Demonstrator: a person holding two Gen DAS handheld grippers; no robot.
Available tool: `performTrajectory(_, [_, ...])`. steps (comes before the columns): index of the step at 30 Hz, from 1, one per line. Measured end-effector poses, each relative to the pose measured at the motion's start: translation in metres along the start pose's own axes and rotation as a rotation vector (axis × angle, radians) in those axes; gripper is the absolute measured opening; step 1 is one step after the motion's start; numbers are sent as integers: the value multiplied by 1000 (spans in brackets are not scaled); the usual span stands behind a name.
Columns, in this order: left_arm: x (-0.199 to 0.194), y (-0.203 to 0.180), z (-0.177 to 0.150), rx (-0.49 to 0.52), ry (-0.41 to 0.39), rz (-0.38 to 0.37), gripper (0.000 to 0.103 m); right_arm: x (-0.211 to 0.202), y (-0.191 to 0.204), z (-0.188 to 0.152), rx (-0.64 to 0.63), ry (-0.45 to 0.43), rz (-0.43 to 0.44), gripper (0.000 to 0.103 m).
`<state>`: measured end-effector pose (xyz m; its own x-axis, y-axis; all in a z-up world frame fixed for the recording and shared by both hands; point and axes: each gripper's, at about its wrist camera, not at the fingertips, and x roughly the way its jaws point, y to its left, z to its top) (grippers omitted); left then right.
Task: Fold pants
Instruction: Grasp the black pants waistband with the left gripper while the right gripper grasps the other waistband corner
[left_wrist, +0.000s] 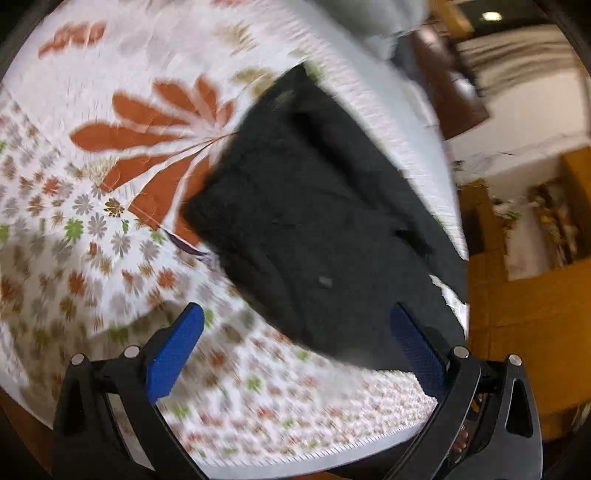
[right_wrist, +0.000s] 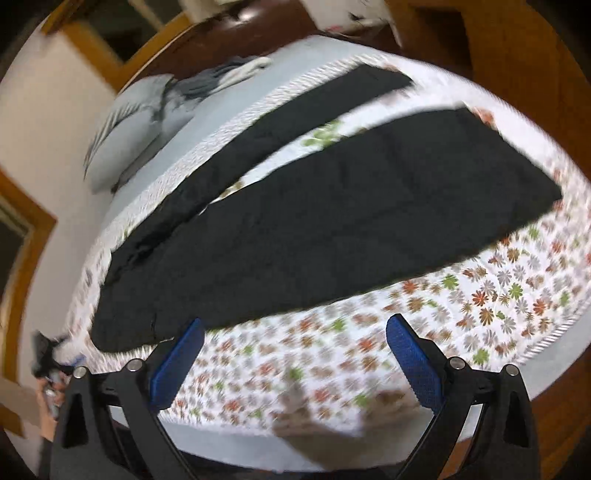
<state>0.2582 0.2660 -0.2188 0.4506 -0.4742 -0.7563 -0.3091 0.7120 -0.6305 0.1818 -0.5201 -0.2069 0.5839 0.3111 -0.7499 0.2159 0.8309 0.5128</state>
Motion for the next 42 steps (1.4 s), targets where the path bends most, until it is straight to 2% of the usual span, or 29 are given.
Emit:
performTrajectory(2, [20, 7, 16, -47, 17, 8, 100, 6, -22, 8, 63, 3, 24, 100])
performTrajectory(7, [49, 12, 49, -124, 5, -47, 100, 9, -69, 18, 214, -6, 106, 100])
performTrajectory(8, [53, 11, 50, -133, 9, -37, 99, 8, -79, 19, 244, -11, 127, 100])
performTrajectory(11, [64, -5, 52, -91, 19, -38, 99, -1, -108, 24, 323, -44, 189, 100])
performTrajectory(13, [69, -15, 49, -66, 13, -14, 95, -9, -132, 26, 389, -81, 217, 99])
performTrajectory(14, [65, -11, 48, -59, 7, -4, 87, -11, -142, 27, 416, -94, 227, 99])
performTrajectory(15, [64, -12, 45, -59, -5, 16, 68, -14, -156, 28, 461, -114, 239, 99])
performTrajectory(17, [62, -3, 43, -85, -22, 36, 42, -18, -182, 28, 537, -158, 284, 99])
performTrajectory(20, [54, 10, 34, -98, -40, 0, 34, -20, -207, 31, 593, -204, 334, 99])
performTrajectory(24, [52, 9, 32, -89, -41, 14, 34, -18, -218, 46, 591, -247, 351, 100])
performTrajectory(29, [51, 14, 28, -94, -37, 22, 40, -4, -214, 73, 564, -250, 354, 99])
performTrajectory(32, [51, 12, 28, -90, -42, 34, 44, 1, -211, 82, 547, -256, 368, 98])
performTrajectory(34, [51, 10, 26, -87, -50, 51, 44, 1, -207, 77, 543, -259, 375, 95])
performTrajectory(35, [50, 10, 25, -90, -56, 59, 44, 4, -207, 79, 542, -255, 375, 83])
performTrajectory(36, [50, 10, 25, -91, -60, 66, 41, 4, -209, 78, 543, -249, 378, 55])
performTrajectory(37, [50, 10, 24, -90, -62, 75, 40, 11, -213, 78, 565, -227, 388, 40])
performTrajectory(38, [49, 9, 24, -86, -62, 90, 36, 17, -214, 79, 580, -214, 386, 19])
performTrajectory(39, [48, 9, 23, -83, -60, 100, 34, 20, -219, 76, 588, -208, 381, 14])
performTrajectory(42, [43, 11, 26, -111, -45, 91, 25, 21, -218, 73, 582, -212, 379, 11])
